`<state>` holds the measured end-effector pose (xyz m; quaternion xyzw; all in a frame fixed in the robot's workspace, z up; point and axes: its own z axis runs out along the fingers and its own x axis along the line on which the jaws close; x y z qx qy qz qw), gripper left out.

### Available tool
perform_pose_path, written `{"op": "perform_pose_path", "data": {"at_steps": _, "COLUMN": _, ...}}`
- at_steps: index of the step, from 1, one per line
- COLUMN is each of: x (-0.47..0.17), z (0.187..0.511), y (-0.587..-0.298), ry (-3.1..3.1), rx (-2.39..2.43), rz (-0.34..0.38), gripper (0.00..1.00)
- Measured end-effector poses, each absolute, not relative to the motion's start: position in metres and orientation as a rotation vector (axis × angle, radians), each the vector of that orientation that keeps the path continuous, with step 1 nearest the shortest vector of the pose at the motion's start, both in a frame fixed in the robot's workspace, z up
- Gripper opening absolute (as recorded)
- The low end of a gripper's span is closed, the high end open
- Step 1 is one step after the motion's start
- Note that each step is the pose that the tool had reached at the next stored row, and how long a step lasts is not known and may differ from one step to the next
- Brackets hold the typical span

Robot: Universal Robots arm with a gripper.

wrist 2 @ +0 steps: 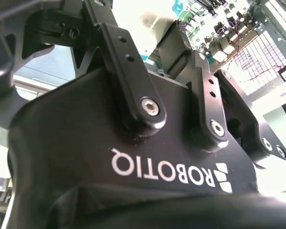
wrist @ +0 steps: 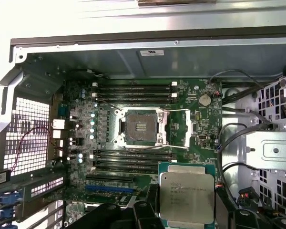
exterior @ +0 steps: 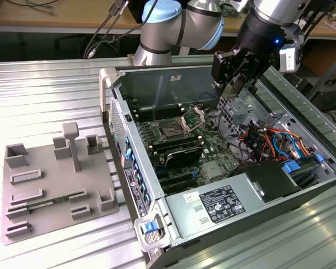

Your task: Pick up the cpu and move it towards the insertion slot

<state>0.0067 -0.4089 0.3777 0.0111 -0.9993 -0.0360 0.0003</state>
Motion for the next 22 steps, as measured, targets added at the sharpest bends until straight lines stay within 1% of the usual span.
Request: {"op": "perform_pose_path", "data": {"at_steps": 22, "x": 0.007, "z": 0.367, "y": -0.409, "ry": -3.139, "rx": 0.035, "rz": -0.113, "gripper": 0.55}}
